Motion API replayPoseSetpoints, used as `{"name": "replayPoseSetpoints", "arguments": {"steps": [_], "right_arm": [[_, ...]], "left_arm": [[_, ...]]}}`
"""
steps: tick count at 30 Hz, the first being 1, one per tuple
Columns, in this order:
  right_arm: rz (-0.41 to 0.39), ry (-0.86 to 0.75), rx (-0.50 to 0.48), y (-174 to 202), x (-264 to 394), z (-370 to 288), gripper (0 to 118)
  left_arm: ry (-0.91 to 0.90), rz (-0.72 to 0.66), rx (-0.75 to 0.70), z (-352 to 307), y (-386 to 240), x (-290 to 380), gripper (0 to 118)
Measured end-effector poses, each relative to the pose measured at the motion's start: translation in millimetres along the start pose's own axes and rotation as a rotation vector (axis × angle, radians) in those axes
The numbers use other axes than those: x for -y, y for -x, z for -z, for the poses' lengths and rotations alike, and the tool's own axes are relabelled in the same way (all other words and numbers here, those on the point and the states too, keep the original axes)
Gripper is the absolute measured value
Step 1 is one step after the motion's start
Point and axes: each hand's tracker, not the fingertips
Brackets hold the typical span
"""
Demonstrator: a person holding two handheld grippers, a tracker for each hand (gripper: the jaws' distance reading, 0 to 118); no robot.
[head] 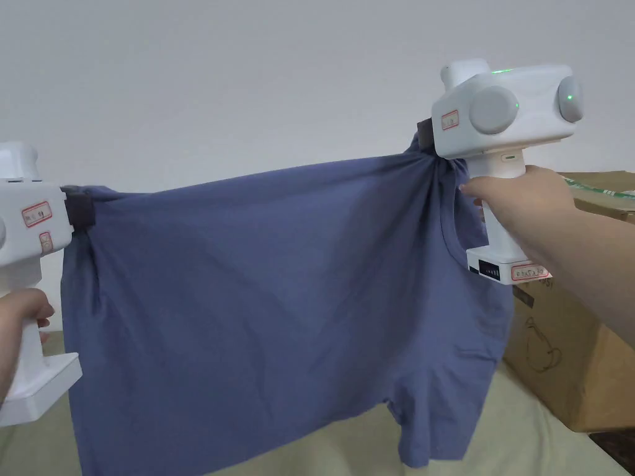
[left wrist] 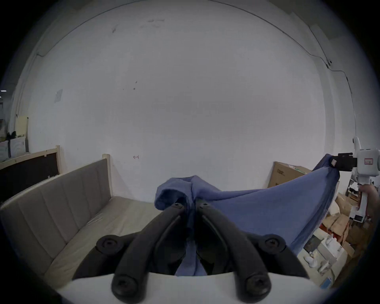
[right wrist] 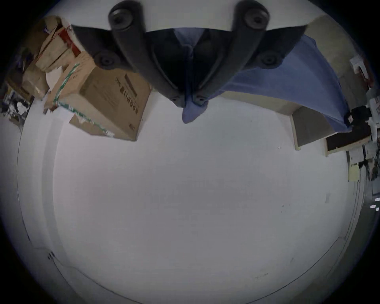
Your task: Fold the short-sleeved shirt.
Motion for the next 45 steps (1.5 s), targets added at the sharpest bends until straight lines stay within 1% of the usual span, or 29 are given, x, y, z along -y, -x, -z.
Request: {"name": "replayPoseSetpoints", "arguments": {"steps": [2, 4, 6, 9, 10, 12, 13, 14, 17, 19, 20, 23, 24, 25, 27, 29, 32, 34, 35, 36, 37, 38, 39, 40, 41, 42, 45], "right_arm": [[-0.019, 0.003, 0.013, 7, 10, 17, 4], [-0.036, 0.012, 0.020, 14, 35, 30, 4], [-0.035, 0.034, 0.030, 24, 74, 40, 4], [0.018, 0.145, 0.025, 41, 172, 43, 4], [0.039, 0.194, 0.016, 47, 215, 39, 4], [0.057, 0.321, -0.003, 53, 294, 38, 4], [0.036, 0.460, -0.044, 55, 338, 25, 4], [0.020, 0.553, -0.084, 58, 376, 9, 4], [0.004, 0.717, -0.134, 54, 457, -45, 4], [0.036, 0.787, -0.164, 45, 480, -88, 4], [0.071, 0.816, -0.189, 38, 486, -109, 4], [0.111, 0.858, -0.218, 14, 480, -166, 4], [0.128, 0.866, -0.232, 8, 478, -182, 4], [0.157, 0.880, -0.255, 1, 475, -197, 4], [0.202, 0.904, -0.251, -9, 472, -219, 4], [0.266, 0.906, -0.225, -13, 472, -236, 5], [0.306, 0.906, -0.211, -13, 477, -243, 5], [0.324, 0.901, -0.179, -10, 478, -245, 7], [0.326, 0.908, -0.173, -9, 478, -243, 20], [0.321, 0.926, -0.161, -7, 476, -242, 49], [0.294, 0.949, -0.140, -5, 474, -242, 82], [0.281, 0.931, -0.124, -3, 471, -245, 96], [0.268, 0.911, -0.111, -2, 467, -245, 96], [0.264, 0.842, -0.124, -3, 453, -245, 96], [0.262, 0.820, -0.124, -2, 441, -245, 96], [0.264, 0.784, -0.119, 0, 430, -246, 96], [0.275, 0.575, -0.134, 10, 387, -260, 96]], "left_arm": [[-0.020, -0.003, -0.024, 14, -1, 11, 6], [-0.026, -0.002, -0.054, 23, -1, 30, 6], [-0.005, -0.008, -0.086, 27, 0, 60, 6], [0.102, -0.088, -0.137, 19, 6, 133, 6], [0.170, -0.148, -0.177, 11, 8, 167, 6], [0.327, -0.237, -0.221, -8, 13, 229, 6], [0.436, -0.240, -0.234, -18, 15, 258, 6], [0.525, -0.245, -0.223, -26, 24, 291, 6], [0.756, -0.204, -0.183, -67, 31, 352, 6], [0.854, -0.200, -0.140, -102, 35, 367, 6], [0.870, -0.190, -0.117, -118, 38, 367, 6], [1.010, -0.126, -0.039, -159, 48, 359, 6], [1.038, -0.132, -0.020, -171, 51, 356, 6], [1.061, -0.182, 0.003, -184, 54, 354, 6], [1.119, -0.239, 0.024, -202, 57, 351, 6], [1.098, -0.243, 0.034, -215, 56, 349, 6], [1.067, -0.211, 0.030, -224, 49, 345, 6], [1.040, -0.228, 0.028, -226, 46, 342, 6], [1.030, -0.241, 0.032, -227, 46, 340, 8], [1.023, -0.247, 0.031, -228, 46, 337, 14], [1.010, -0.259, 0.034, -229, 46, 334, 32], [0.980, -0.275, 0.032, -231, 46, 331, 79], [0.958, -0.286, 0.027, -232, 46, 328, 107], [0.920, -0.303, 0.025, -235, 45, 322, 113], [0.861, -0.314, 0.038, -237, 44, 310, 111], [0.840, -0.320, 0.050, -237, 43, 303, 111], [0.692, -0.300, 0.105, -241, 30, 269, 111]]}}
